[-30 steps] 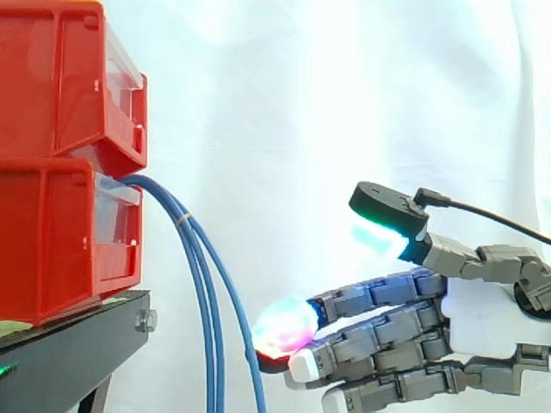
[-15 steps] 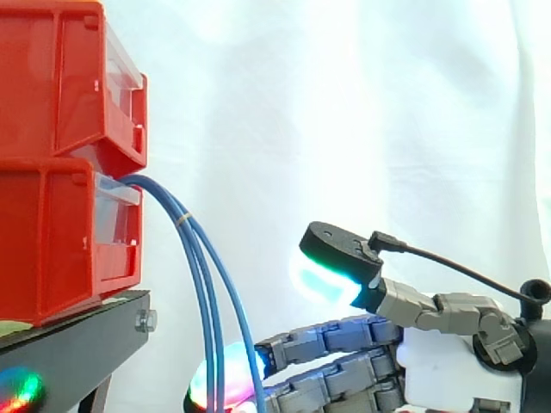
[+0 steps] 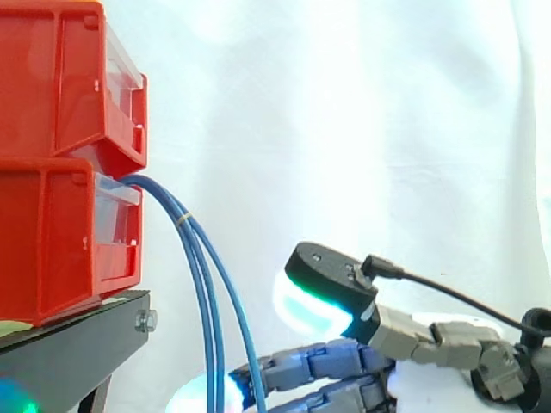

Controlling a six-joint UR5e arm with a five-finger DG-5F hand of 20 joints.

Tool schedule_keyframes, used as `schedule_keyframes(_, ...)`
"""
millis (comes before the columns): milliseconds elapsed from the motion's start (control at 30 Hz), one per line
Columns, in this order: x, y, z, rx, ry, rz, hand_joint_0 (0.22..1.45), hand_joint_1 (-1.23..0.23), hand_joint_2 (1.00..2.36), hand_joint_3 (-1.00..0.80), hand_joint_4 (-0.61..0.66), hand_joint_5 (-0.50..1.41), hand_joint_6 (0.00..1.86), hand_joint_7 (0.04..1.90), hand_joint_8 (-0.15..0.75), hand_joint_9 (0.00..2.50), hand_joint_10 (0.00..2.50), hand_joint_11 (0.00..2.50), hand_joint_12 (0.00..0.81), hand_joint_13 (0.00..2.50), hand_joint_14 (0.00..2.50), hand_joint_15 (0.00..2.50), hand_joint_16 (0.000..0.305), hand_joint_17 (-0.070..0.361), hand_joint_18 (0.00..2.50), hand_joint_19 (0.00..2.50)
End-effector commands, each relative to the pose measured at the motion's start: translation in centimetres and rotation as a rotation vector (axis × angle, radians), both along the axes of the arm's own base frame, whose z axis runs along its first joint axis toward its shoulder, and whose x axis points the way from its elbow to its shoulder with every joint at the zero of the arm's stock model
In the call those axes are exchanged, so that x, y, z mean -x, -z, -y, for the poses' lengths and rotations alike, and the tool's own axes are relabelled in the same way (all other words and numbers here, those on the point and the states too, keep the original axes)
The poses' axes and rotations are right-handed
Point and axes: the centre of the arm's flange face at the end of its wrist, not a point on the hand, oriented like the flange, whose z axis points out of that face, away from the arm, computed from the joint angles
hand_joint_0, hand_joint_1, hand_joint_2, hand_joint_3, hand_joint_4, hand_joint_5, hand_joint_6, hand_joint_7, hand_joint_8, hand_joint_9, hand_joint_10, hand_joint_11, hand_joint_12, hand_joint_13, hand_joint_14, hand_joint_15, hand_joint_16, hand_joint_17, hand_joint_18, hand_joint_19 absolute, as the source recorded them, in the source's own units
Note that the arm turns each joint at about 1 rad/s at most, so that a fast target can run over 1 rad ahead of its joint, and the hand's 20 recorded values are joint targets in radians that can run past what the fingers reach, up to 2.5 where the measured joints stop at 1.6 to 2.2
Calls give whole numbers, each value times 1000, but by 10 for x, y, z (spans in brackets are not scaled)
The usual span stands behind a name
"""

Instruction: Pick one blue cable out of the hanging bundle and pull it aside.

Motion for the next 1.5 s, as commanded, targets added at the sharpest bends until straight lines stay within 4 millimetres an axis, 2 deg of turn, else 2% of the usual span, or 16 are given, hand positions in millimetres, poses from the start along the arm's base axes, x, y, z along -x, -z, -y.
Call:
schedule_keyframes(0, -7, 8, -3, -31, -5, 18, 524, -441, 1000, -499, 324, -211, 502, 734, 308, 376, 2, 95, 376, 297, 4, 128, 59, 133, 402, 313)
schedule_keyframes(33, -13, -3, -8, -36, -10, 32, 524, -441, 1000, -500, 324, -211, 502, 737, 308, 375, 2, 103, 376, 297, 4, 131, 59, 133, 403, 315)
schedule_keyframes(233, -20, -13, -9, -38, -15, 43, 524, -441, 1000, -498, 325, -211, 502, 738, 308, 376, 4, 102, 375, 299, 4, 132, 59, 133, 405, 313)
schedule_keyframes(533, -22, -16, -10, -39, -15, 52, 526, -443, 1000, -498, 364, -192, 502, 792, 311, 401, 2, 114, 375, 316, 3, 130, 59, 132, 419, 321)
schedule_keyframes(700, -23, -18, -11, -41, -17, 54, 533, -452, 1000, -499, 415, -158, 503, 911, 314, 440, 3, 120, 370, 342, 4, 134, 57, 129, 456, 317)
schedule_keyframes(867, -27, -27, -12, -42, -21, 54, 535, -470, 1000, -500, 425, -142, 503, 978, 317, 461, 3, 126, 366, 370, 4, 142, 57, 127, 487, 328)
schedule_keyframes(1100, -29, -30, -16, -34, -27, 34, 538, -499, 1000, -500, 423, -135, 503, 1015, 320, 489, 3, 129, 366, 402, 5, 156, 56, 126, 522, 332)
schedule_keyframes(1467, -28, -36, -36, -9, -48, 14, 544, -542, 1000, -497, 370, -114, 502, 1151, 321, 523, 3, 148, 365, 447, 5, 174, 54, 122, 581, 358)
